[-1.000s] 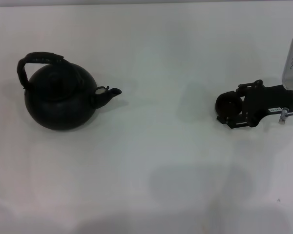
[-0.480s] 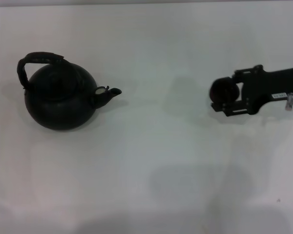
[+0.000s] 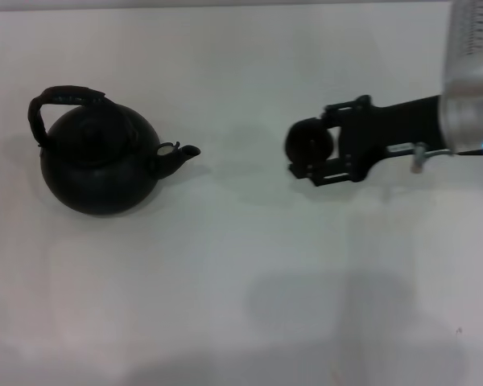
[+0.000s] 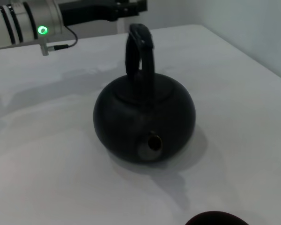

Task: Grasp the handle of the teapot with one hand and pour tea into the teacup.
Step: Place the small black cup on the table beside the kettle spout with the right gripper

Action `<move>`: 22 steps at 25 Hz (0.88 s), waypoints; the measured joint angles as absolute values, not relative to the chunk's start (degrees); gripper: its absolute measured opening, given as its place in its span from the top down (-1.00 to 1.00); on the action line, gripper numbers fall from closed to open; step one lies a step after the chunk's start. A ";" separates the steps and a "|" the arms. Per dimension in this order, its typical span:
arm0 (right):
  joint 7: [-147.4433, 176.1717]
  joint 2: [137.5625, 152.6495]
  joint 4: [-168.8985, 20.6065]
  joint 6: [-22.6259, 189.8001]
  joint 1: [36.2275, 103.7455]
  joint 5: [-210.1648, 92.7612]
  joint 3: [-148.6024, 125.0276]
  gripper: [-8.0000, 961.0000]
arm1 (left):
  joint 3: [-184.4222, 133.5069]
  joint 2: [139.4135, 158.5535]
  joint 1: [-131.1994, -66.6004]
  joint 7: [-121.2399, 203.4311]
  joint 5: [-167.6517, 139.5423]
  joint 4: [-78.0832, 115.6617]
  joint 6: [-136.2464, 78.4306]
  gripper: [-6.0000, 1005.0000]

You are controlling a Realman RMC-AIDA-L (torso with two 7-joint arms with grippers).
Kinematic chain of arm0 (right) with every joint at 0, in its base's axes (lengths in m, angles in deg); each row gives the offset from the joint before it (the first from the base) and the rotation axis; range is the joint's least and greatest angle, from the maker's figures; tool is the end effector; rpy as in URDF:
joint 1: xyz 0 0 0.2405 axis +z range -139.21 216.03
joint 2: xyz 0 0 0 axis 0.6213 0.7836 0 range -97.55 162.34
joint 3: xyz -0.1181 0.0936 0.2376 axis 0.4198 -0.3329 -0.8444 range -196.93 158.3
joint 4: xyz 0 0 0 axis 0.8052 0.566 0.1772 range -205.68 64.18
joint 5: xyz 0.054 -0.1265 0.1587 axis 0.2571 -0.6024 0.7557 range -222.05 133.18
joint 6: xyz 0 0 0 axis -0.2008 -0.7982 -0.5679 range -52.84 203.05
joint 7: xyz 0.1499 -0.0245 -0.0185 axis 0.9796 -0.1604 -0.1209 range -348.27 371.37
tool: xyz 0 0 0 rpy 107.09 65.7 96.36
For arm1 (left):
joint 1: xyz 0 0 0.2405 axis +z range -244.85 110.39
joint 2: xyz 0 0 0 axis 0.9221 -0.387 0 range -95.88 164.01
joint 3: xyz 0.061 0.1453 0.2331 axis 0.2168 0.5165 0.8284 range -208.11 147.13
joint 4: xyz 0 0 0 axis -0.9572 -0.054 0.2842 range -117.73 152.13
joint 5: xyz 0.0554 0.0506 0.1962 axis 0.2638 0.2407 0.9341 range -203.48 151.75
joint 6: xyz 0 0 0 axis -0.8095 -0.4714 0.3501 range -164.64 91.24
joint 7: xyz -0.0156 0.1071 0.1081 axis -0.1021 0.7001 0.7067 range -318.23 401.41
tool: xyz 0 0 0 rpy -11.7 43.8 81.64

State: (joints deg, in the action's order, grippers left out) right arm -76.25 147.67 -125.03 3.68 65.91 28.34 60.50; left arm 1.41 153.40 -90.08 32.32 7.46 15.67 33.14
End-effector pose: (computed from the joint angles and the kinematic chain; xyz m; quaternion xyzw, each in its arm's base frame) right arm 0.2401 0.3579 -0.0528 -0.9853 0.1133 0.0711 0.1061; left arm -0.4150 0.3123 0.0197 -0.5765 -0.2987 -0.2516 0.7177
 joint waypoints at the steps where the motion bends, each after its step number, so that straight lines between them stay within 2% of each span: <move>1: -76.21 147.67 -124.93 5.01 66.17 28.99 61.96 -0.51 | 1.41 153.40 -90.08 32.33 7.48 15.64 33.15 -0.74; 11: -72.27 147.71 -124.61 17.74 68.12 30.09 76.90 -0.56 | 1.63 153.51 -89.99 32.24 7.94 15.59 33.40 -0.74; 22: -71.80 147.79 -121.99 22.19 68.88 29.75 82.43 -0.61 | 1.53 153.51 -90.11 32.31 7.98 15.52 33.44 -0.75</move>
State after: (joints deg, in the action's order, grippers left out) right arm -71.80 147.79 -121.99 22.19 68.88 29.75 82.43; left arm 1.53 153.51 -90.11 32.31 7.98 15.52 33.44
